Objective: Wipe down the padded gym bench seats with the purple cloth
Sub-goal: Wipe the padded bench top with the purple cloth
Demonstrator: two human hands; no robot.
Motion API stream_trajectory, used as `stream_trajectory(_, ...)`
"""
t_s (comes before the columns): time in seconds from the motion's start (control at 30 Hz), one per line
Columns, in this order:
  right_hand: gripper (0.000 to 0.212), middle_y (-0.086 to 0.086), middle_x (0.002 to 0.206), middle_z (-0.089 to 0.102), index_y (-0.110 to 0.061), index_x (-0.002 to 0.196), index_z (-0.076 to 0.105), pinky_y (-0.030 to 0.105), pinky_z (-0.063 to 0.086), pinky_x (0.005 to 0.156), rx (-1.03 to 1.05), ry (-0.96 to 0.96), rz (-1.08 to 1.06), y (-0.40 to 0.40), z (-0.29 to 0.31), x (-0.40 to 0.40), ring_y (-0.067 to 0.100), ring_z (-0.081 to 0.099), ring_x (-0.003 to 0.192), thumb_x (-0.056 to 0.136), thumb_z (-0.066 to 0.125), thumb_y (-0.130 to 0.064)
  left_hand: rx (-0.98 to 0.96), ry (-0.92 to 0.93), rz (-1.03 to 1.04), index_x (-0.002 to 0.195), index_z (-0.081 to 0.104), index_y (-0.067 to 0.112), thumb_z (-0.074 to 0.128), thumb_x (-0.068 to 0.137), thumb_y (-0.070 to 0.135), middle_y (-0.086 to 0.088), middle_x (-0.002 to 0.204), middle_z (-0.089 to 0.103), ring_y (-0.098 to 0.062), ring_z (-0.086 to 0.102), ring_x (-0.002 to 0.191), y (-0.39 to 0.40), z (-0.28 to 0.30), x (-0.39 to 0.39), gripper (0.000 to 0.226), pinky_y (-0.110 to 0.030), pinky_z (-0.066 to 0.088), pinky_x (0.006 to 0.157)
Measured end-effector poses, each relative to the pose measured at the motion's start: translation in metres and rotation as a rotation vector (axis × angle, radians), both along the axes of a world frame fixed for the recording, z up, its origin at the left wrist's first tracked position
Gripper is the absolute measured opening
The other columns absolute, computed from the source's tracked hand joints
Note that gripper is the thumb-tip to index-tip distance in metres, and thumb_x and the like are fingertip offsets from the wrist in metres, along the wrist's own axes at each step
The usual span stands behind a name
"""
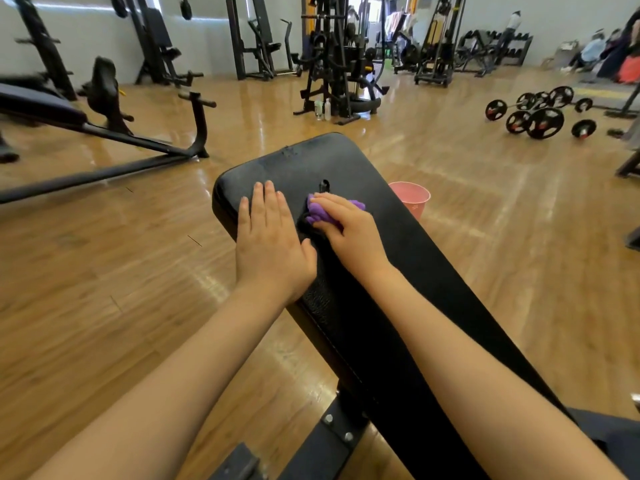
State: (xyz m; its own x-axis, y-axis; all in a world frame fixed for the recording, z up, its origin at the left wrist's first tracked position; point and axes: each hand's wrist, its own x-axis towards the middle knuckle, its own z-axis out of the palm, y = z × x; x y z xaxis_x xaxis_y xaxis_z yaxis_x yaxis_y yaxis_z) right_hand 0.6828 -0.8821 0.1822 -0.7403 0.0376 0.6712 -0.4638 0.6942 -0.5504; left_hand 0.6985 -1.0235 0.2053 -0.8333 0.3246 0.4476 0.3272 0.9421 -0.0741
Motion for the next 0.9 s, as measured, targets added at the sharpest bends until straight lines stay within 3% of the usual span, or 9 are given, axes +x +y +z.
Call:
stream_trajectory(0.17, 0.039, 0.014, 0.129, 0.057, -0.001, 0.122, 0.06, 0.013, 0.027, 0.102, 0.075, -0.03, 0.039, -0.011, 0.046, -0.051, 0.023, 0.05, 0.124, 0.083, 0.064, -0.004, -0.008, -0.005, 0.015, 0.149, -0.001, -0.004, 0.029, 0.093, 0.043, -0.022, 0.158, -0.005, -0.032, -0.008, 0.147, 0.001, 0.001, 0.0, 0.08, -0.043, -0.01, 0.117)
stream_trajectory(0.27, 0.037, 0.011, 0.127, 0.059, -0.001, 0.121, 0.061, 0.015, 0.031, 0.102, 0.045, -0.049, 0.064, -0.012, 0.054, -0.06, 0.019, 0.051, 0.121, 0.084, 0.064, -0.005, -0.022, -0.012, 0.013, 0.149, 0.0, -0.004, 0.03, 0.094, 0.043, -0.023, 0.158, -0.005, -0.032, -0.008, 0.147, 0.001, 0.001, 0.0, 0.079, -0.043, -0.009, 0.117)
stream_trajectory(0.4, 0.02, 0.012, 0.108, 0.068, 0.006, 0.102, 0.067, 0.017, 0.041, 0.092, -0.011, -0.022, 0.039, 0.01, 0.023, -0.017, 0.021, 0.06, 0.104, 0.083, 0.063, 0.0, -0.014, -0.026, 0.005, 0.15, 0.0, -0.004, 0.031, 0.094, 0.043, -0.022, 0.158, -0.005, -0.032, -0.007, 0.147, 0.001, 0.001, 0.002, 0.079, -0.042, -0.009, 0.117)
stream_trajectory(0.53, 0.035, -0.007, 0.121, 0.057, -0.007, 0.118, 0.063, 0.003, 0.029, 0.098, -0.121, -0.099, -0.065, 0.046, -0.036, 0.054, 0.001, 0.046, 0.12, 0.084, 0.064, 0.0, -0.004, -0.016, 0.011, 0.15, 0.002, -0.004, 0.032, 0.094, 0.042, -0.021, 0.159, -0.002, -0.032, -0.006, 0.147, 0.002, -0.002, 0.002, 0.079, -0.042, -0.007, 0.117)
stream_trajectory(0.67, 0.029, -0.001, 0.115, 0.062, -0.001, 0.11, 0.067, 0.002, 0.029, 0.096, -0.141, -0.108, -0.159, 0.044, -0.041, 0.057, 0.014, 0.054, 0.113, 0.081, 0.065, 0.002, 0.017, -0.014, 0.011, 0.149, 0.007, -0.005, 0.038, 0.092, 0.041, -0.022, 0.158, 0.002, -0.033, -0.002, 0.147, 0.004, -0.001, 0.002, 0.08, -0.043, -0.006, 0.117)
stream_trajectory(0.77, 0.029, 0.015, 0.117, 0.064, 0.004, 0.109, 0.066, 0.008, 0.03, 0.097, -0.061, -0.1, -0.117, 0.026, -0.01, 0.024, 0.023, 0.057, 0.113, 0.08, 0.066, 0.001, 0.002, -0.02, 0.019, 0.149, 0.007, -0.005, 0.037, 0.092, 0.041, -0.022, 0.159, 0.002, -0.033, -0.003, 0.147, 0.004, -0.001, 0.003, 0.08, -0.043, -0.005, 0.117)
stream_trajectory(0.9, 0.03, 0.011, 0.123, 0.062, -0.001, 0.114, 0.065, 0.026, 0.039, 0.102, -0.053, -0.088, -0.094, 0.013, -0.001, 0.008, 0.022, 0.054, 0.118, 0.084, 0.063, -0.003, -0.011, -0.018, 0.02, 0.149, 0.007, -0.005, 0.038, 0.093, 0.04, -0.022, 0.158, 0.002, -0.033, -0.002, 0.147, 0.003, 0.0, 0.004, 0.079, -0.043, -0.004, 0.118)
